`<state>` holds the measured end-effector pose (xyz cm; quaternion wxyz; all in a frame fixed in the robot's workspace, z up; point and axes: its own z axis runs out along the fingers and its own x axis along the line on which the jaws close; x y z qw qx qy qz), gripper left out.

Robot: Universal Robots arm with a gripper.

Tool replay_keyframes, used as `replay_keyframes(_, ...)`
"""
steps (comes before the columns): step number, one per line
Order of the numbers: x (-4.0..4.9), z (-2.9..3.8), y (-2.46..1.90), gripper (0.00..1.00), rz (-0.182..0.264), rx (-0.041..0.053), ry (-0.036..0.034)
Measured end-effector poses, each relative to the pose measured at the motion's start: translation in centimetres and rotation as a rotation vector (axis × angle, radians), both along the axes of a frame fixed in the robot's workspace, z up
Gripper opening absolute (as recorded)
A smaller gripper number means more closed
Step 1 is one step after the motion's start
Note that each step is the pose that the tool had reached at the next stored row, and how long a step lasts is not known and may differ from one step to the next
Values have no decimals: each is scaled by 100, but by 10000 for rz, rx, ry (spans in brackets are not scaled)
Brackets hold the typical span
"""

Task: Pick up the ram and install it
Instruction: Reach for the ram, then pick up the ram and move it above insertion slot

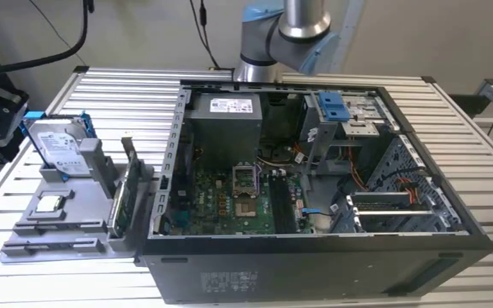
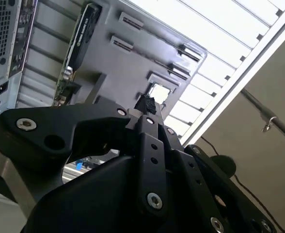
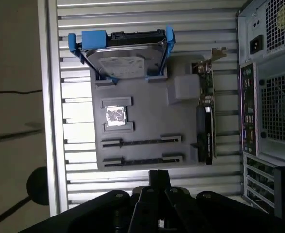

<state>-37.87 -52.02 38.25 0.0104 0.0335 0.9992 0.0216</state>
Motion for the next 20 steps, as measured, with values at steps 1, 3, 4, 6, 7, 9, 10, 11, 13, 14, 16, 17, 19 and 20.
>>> replay_keyframes(1, 0, 0, -31, 11, 0, -3, -1)
replay_keyframes(3, 0, 0, -90, 11, 0, -11, 1)
replay_keyframes(4, 0, 0, -116, 11, -1, -15, 0)
replay_keyframes(6, 0, 0, -145, 11, 1, -19, 0)
replay_keyframes(7, -1, 1, -145, 11, -1, -20, 1)
replay_keyframes(9, 0, 0, -145, 11, -2, -19, 0)
replay_keyframes(10, 0, 0, -149, 11, 0, -19, 0)
replay_keyframes(11, 0, 0, -152, 11, -1, -19, 0)
replay_keyframes(13, 0, 0, -153, 11, -1, -19, 0)
replay_keyframes(14, 0, 0, -153, 11, 0, -19, 0)
replay_keyframes(16, 0, 0, -154, 11, 0, -19, 0)
replay_keyframes(17, 0, 0, -154, 11, -1, -19, 0)
replay_keyframes(19, 0, 0, -155, 11, -1, -19, 0)
replay_keyframes(20, 0, 0, -155, 11, 0, -19, 0)
